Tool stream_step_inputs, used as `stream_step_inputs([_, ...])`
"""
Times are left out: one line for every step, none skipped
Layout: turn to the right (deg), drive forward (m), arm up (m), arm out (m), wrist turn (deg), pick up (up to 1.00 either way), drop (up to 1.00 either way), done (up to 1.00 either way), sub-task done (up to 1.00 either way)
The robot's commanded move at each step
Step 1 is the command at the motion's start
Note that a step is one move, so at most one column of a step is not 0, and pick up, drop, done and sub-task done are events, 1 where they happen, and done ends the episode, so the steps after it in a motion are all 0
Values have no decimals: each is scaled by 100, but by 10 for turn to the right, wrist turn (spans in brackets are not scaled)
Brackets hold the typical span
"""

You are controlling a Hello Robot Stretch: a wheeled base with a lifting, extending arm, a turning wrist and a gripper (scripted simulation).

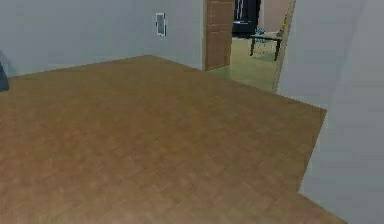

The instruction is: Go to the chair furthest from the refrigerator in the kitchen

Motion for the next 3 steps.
stream_step_inputs([120,0,0,0,0,0,0,0,0])
stream_step_inputs([0,100,0,0,0,0,0,0,0])
stream_step_inputs([0,65,0,0,0,0,0,0,0])
